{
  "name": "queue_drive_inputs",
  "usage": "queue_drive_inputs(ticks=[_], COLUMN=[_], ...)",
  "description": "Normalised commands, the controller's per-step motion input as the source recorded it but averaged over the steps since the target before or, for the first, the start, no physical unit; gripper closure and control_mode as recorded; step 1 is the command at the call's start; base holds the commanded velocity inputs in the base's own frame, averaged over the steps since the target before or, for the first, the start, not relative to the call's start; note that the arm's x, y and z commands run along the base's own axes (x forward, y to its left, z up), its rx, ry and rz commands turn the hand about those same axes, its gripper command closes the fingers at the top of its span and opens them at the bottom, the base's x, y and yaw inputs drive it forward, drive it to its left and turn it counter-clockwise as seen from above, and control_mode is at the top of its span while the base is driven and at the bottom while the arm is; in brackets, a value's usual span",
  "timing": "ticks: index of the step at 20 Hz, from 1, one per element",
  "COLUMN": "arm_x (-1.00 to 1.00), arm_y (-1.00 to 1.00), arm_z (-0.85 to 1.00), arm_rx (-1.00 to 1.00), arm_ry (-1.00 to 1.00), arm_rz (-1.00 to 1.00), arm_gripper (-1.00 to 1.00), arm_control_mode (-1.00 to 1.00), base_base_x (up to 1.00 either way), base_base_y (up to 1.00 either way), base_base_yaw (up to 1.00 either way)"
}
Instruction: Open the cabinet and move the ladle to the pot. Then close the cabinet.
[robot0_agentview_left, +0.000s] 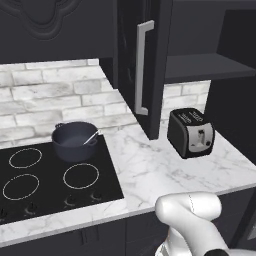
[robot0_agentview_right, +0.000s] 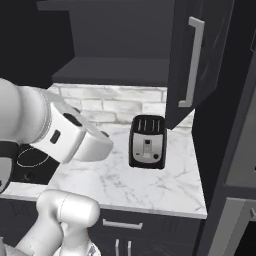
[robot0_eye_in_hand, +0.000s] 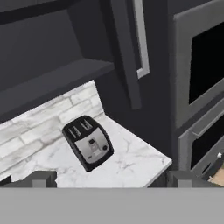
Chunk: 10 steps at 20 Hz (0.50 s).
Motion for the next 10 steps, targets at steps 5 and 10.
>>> queue_drive_inputs(ticks=[5, 10], arm_x=[-0.21, -0.06], arm_y=[-0.40, -0.38], arm_z=[0.00, 0.00], arm_rx=[0.22, 0.21], arm_ry=[-0.18, -0.23], arm_rz=[-0.26, -0.25], arm_gripper=[-1.00, -1.00], arm_control_mode=[-1.00, -1.00], base_base_x=[0.00, 0.00], base_base_y=[0.00, 0.00], base_base_yaw=[0.00, 0.00])
